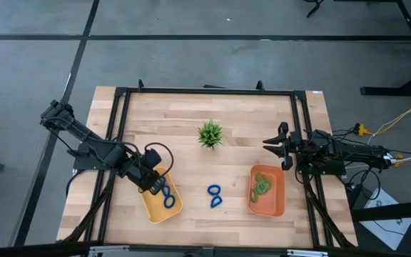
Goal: Sort spring keychains
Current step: Put the blue spring keychain into the yellow bin
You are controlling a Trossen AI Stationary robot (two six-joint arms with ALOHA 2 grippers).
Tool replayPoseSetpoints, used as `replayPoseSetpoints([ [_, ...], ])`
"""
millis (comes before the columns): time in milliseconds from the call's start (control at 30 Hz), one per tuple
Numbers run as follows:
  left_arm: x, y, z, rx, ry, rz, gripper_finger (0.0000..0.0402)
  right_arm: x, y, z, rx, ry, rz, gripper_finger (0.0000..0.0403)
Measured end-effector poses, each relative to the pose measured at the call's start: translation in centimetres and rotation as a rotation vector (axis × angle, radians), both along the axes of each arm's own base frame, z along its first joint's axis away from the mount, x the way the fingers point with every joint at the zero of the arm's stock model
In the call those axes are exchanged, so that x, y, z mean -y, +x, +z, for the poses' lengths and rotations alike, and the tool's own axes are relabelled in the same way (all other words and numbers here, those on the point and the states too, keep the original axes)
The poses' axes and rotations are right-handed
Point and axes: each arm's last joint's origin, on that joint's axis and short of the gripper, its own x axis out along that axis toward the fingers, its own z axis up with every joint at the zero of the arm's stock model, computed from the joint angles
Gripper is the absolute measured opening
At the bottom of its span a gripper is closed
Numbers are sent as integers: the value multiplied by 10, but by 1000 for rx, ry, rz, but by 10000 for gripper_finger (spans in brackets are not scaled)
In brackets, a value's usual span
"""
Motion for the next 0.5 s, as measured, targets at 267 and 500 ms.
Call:
replayPoseSetpoints([
  [267,1,5,2,72,19,22,89,0,0,0,0,0,0,97],
  [500,9,24,16,327,67,-85,87,0,0,0,0,0,0,97],
])
